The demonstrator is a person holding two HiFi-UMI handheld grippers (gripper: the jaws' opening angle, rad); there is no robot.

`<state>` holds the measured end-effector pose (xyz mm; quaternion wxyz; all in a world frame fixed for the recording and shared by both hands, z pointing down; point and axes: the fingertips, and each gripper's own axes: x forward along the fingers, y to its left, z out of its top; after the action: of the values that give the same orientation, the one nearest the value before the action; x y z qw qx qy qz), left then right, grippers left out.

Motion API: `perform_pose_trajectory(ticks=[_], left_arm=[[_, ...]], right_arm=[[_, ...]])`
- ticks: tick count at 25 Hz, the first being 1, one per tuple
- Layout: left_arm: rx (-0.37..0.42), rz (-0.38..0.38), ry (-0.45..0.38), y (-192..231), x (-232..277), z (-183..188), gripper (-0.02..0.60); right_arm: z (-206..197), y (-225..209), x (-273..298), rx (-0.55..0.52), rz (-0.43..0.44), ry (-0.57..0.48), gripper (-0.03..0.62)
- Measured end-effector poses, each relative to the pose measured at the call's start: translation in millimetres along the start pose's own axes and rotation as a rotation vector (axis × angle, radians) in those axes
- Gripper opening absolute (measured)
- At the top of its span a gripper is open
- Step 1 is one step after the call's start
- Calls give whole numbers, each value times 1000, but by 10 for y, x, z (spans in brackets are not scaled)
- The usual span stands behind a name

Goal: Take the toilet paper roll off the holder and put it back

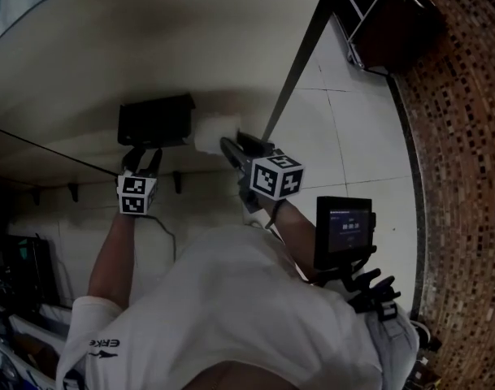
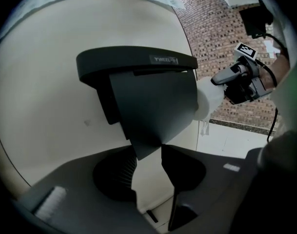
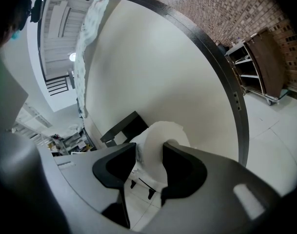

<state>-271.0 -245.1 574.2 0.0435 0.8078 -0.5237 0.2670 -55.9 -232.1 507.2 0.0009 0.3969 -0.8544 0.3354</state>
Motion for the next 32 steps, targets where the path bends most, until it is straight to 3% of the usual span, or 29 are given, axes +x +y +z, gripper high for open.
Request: perform_pose_trajectory(ticks=[11, 21, 32], left_arm=[[3, -72, 58, -156, -253, -141, 165], [-36, -171, 113, -339, -533, -80, 167], [-47, -214, 142, -437, -684, -46, 169]], right_arm=[[-43, 34, 36, 20, 61, -18, 186], [-29, 155, 96, 14, 181, -27, 186], [-111, 322, 237, -7, 257, 13, 186]])
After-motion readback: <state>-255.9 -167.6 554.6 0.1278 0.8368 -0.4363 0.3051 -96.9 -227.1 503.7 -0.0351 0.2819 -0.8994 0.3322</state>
